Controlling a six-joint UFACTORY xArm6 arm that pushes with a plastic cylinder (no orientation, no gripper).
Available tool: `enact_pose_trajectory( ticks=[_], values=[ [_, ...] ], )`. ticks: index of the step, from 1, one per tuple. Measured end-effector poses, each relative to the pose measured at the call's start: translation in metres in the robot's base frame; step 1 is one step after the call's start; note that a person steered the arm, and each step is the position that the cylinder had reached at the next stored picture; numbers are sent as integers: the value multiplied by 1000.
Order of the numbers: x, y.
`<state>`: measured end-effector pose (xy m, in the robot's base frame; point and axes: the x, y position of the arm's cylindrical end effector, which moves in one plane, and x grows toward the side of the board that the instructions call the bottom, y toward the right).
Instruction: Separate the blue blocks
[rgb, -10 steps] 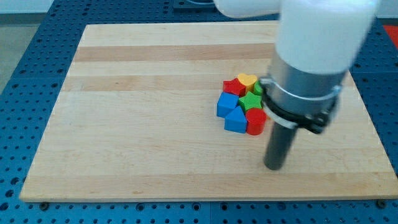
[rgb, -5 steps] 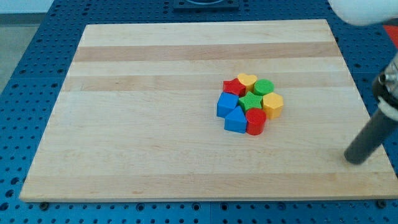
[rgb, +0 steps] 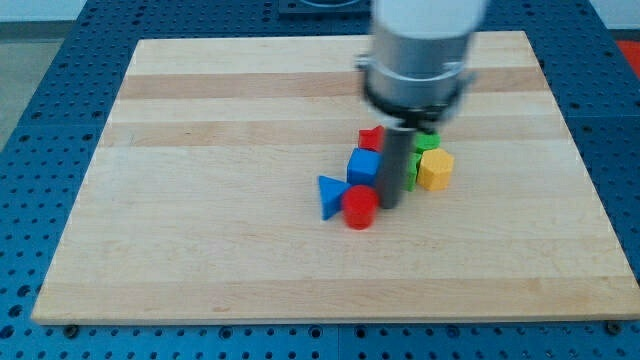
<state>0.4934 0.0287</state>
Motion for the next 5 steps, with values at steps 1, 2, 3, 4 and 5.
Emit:
enact_pose_trajectory(
  ticks=[1,2,3,4,5],
  values=[
    [0,-79],
    [-2,-118],
    [-24,-101],
    [-37,-61],
    [-41,-5]
  ],
)
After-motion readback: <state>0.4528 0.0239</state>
